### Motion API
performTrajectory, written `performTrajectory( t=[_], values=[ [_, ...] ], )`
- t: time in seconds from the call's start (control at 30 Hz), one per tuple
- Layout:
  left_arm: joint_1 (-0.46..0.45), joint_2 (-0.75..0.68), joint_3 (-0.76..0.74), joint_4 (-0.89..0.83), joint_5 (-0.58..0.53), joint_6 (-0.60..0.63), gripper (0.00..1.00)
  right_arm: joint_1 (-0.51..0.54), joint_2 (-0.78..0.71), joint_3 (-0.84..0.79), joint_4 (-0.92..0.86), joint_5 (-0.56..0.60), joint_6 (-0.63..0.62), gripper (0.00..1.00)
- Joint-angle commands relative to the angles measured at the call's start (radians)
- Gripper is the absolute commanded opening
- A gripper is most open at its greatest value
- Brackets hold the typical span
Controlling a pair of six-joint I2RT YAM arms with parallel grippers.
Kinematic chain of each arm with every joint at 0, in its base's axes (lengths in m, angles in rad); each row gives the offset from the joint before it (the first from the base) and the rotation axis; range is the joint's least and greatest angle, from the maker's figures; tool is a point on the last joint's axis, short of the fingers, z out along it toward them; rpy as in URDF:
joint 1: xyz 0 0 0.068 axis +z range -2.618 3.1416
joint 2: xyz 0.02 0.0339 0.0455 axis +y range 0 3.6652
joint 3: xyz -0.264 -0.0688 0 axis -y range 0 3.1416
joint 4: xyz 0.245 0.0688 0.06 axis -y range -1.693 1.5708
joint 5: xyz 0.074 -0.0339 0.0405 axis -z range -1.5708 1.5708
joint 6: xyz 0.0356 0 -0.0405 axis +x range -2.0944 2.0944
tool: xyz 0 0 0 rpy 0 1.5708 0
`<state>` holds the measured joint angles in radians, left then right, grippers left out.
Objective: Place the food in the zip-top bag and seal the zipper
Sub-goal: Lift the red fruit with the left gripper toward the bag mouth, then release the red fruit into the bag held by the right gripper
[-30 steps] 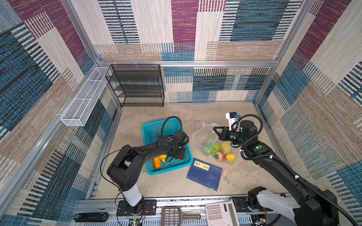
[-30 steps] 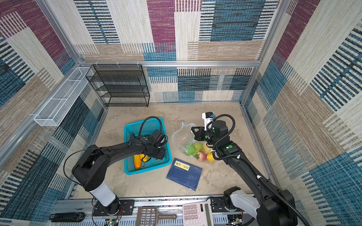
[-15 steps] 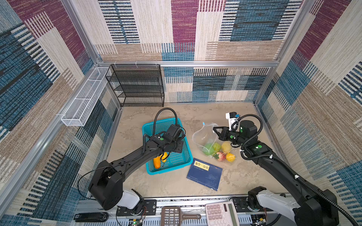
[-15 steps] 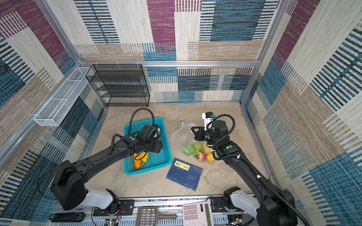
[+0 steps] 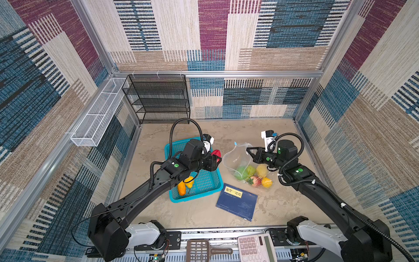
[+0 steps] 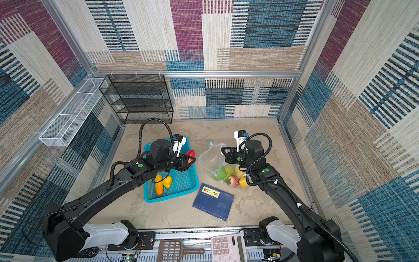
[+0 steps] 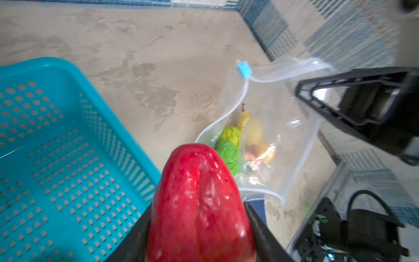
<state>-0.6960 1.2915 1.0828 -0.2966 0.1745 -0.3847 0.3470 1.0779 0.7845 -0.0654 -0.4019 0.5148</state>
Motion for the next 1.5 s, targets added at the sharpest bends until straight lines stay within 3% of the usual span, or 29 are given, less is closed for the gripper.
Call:
performTrajectory(
  t=[0.0,0.37,0.73,0.97,1.47],
  values=[
    [-0.016,0.045,0.037,0.123,0.139,0.013,0.53,0.000,-0.007,-0.004,0.038,-0.009,0.008,0.00],
    [-0.066,0.272,0.183,0.095,0.149,0.039,0.51,0.000,-0.020,-0.004,0.039,-0.020,0.011,0.00],
    [-0.094,0.475,0.348,-0.043,0.033,-0.017,0.52,0.000,-0.027,-0.004,0.040,-0.023,0.011,0.00],
    [-0.116,0.518,0.380,-0.109,-0.054,-0.019,0.57,0.001,-0.030,-0.010,0.041,-0.020,0.011,0.00],
    [-0.119,0.462,0.361,-0.114,-0.044,-0.046,0.72,0.000,-0.036,-0.017,0.037,-0.011,0.008,0.00]
  ],
)
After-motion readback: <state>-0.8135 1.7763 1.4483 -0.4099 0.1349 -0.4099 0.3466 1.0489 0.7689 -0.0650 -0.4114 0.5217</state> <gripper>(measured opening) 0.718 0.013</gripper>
